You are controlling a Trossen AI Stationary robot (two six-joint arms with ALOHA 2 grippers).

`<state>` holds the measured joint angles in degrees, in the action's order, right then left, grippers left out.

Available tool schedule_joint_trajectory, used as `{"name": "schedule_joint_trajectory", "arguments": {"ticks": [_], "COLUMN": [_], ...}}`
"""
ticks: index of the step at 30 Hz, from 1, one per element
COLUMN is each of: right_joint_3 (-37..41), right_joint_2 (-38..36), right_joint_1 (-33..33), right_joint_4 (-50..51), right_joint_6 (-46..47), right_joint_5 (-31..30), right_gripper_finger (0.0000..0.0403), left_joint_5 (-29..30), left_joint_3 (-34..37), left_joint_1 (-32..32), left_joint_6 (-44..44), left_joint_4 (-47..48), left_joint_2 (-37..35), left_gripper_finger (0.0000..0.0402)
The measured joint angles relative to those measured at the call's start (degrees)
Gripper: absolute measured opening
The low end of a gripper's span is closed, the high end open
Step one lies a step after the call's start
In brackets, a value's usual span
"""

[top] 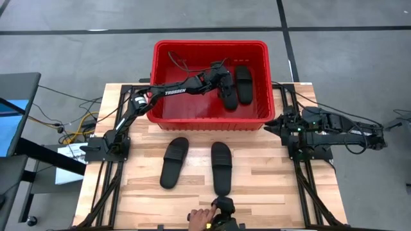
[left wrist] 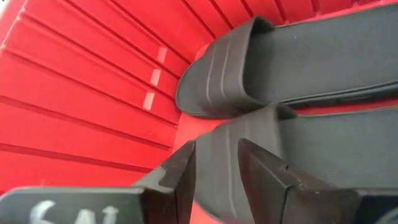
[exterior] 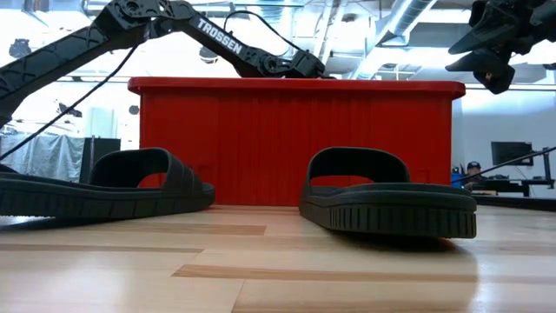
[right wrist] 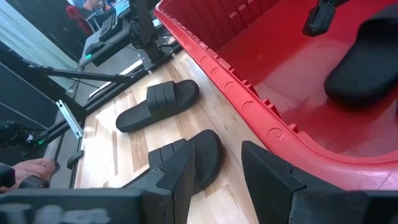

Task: Pick and place slides into bin
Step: Put the black slide into the red container

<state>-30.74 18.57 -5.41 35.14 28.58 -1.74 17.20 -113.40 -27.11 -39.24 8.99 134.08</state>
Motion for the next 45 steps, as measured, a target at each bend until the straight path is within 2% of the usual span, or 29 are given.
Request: {"name": "schedule_joint_trajectory", "arguments": {"ticks": [3,11,14,16,20,21,24,27,31,36,40,45], "right_joint_3": [0.00,0.00,0.00,0.02,0.02,0.02,0.02,0.02,0.02,0.02,0.02,0.02], "right_joint_2": [0.00,0.00,0.00,0.01,0.00,0.02,0.02,0.00,0.02,0.02,0.18,0.17], "right_joint_1": [0.02,0.00,0.02,0.00,0.00,0.01,0.02,0.02,0.00,0.00,0.02,0.13], "right_joint_4": [0.00,0.05,0.44,0.61,0.68,0.69,0.81,0.83,0.45,-1.01,-2.47,-4.64], "right_joint_6": [-0.02,-0.35,-0.52,-0.68,-1.98,-2.07,-2.64,-3.14,-3.54,-3.56,-3.56,-3.56], "right_joint_5": [0.00,0.00,0.00,0.00,0.00,0.00,0.02,0.03,0.01,0.14,0.17,0.22], "right_gripper_finger": [0.0127,0.0127,0.0127,0.0127,0.0127,0.0127,0.0127,0.0127,0.0127,0.0127,0.0127,0.0127], "left_joint_5": [3.07,17.87,19.84,20.01,15.83,14.32,10.86,4.75,-6.19,-17.62,-19.25,-13.97], "left_joint_3": [0.00,-0.87,-4.23,-8.30,-21.16,-21.80,-16.16,-15.57,-15.59,-15.57,-15.54,-15.54], "left_joint_1": [0.26,2.20,2.79,2.86,2.32,2.06,1.62,1.27,0.66,2.62,6.87,15.65], "left_joint_6": [-1.75,-13.30,-15.07,-12.95,-4.39,-1.82,5.10,17.10,30.47,35.50,38.39,42.98], "left_joint_4": [0.04,1.72,5.81,10.73,25.63,27.11,26.95,32.52,40.07,48.06,55.77,58.91], "left_joint_2": [0.00,0.00,0.00,0.00,0.02,-0.85,-8.14,-14.95,-22.45,-29.79,-32.94,-35.08], "left_gripper_finger": [0.0112,0.0112,0.0112,0.0112,0.0112,0.0112,0.0112,0.0112,0.0112,0.0112,0.0112,0.0112]}}
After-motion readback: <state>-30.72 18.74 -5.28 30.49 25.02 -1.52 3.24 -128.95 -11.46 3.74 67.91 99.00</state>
